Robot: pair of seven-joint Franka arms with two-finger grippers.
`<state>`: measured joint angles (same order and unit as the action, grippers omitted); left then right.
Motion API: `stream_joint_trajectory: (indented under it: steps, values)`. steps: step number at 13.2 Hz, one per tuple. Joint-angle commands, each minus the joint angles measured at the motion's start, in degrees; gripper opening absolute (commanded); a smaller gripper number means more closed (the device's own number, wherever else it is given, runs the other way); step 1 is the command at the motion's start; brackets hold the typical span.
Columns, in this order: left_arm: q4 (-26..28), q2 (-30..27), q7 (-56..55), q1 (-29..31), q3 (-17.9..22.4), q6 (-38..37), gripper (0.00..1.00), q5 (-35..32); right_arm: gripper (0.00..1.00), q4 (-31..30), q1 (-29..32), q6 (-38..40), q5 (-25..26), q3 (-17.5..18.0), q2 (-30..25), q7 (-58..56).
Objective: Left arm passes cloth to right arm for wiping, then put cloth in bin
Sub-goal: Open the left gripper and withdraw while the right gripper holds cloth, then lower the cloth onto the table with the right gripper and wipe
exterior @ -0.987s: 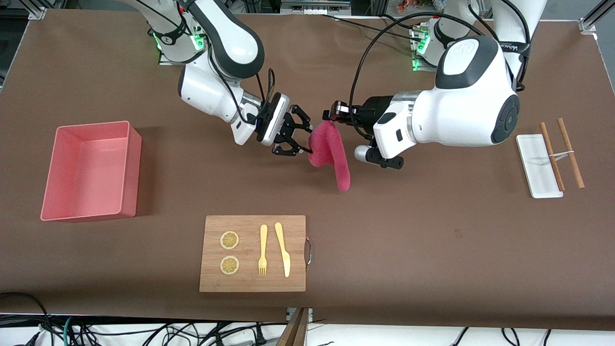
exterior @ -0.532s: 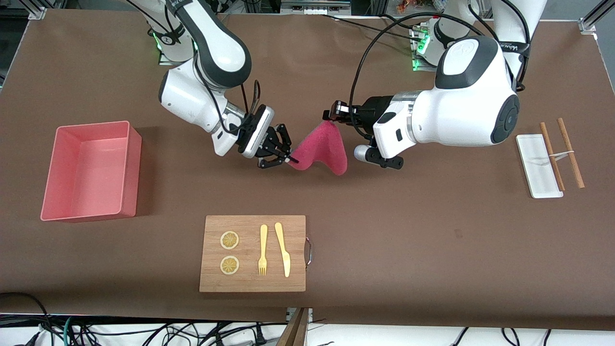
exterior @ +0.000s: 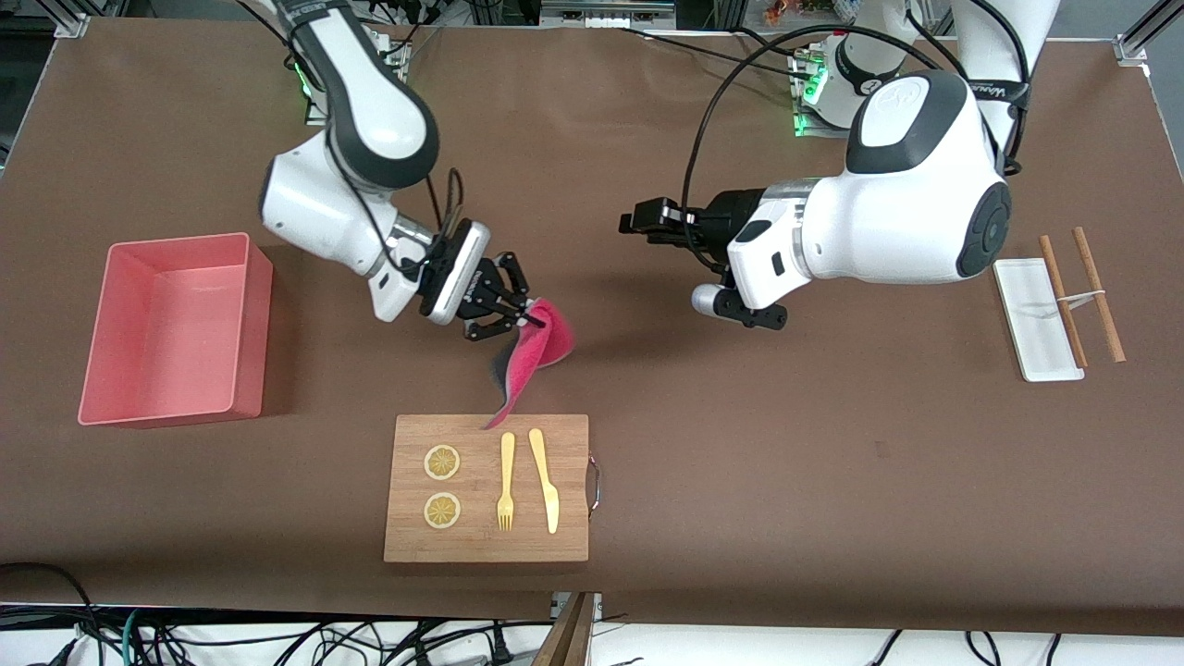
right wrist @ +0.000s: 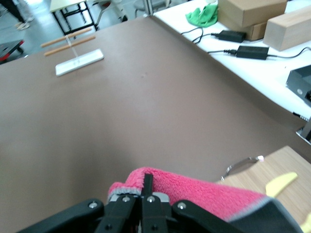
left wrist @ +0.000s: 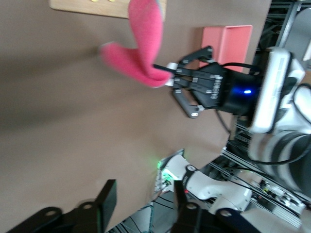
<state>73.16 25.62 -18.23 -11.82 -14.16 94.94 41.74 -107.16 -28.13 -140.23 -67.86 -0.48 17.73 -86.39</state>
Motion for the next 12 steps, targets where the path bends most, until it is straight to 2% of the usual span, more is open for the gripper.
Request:
stream_joint_trajectory:
  steps: [1, 3, 6, 9, 11, 12]
  values:
    - [0.66, -2.06, 0.92, 2.58, 0.36, -2.39, 1.0, -5.51, 0.0, -1.29, -0.09, 9.85, 9.1, -5.82, -3.13, 6.1]
    - [0.66, -2.15, 1.01, 4.08, 0.36, -3.44, 1.0, -11.91, 0.0, -1.38, 0.09, 14.36, 21.48, -7.86, -5.5, 16.99]
    - [0.49, -2.15, 1.27, 4.79, 0.36, -5.2, 1.0, -22.81, 0.0, -1.47, 1.67, 21.38, 34.51, -9.79, -7.97, 31.5]
    - [0.22, -3.55, 1.45, 4.79, 0.18, -8.8, 1.0, -34.76, 0.0, -1.56, 2.28, 26.22, 44.88, -12.26, -8.94, 44.6]
    - [0.31, -6.19, 1.97, 4.79, -0.08, -10.47, 1.0, -39.79, 0.0, -1.73, 3.25, 28.25, 52.8, -12.26, -9.99, 54.52]
    - [0.49, -7.94, 5.37, 4.7, 0.53, -10.65, 1.0, -41.03, 0.0, -1.64, 3.69, 30.17, 54.14, -12.35, -10.26, 58.66]
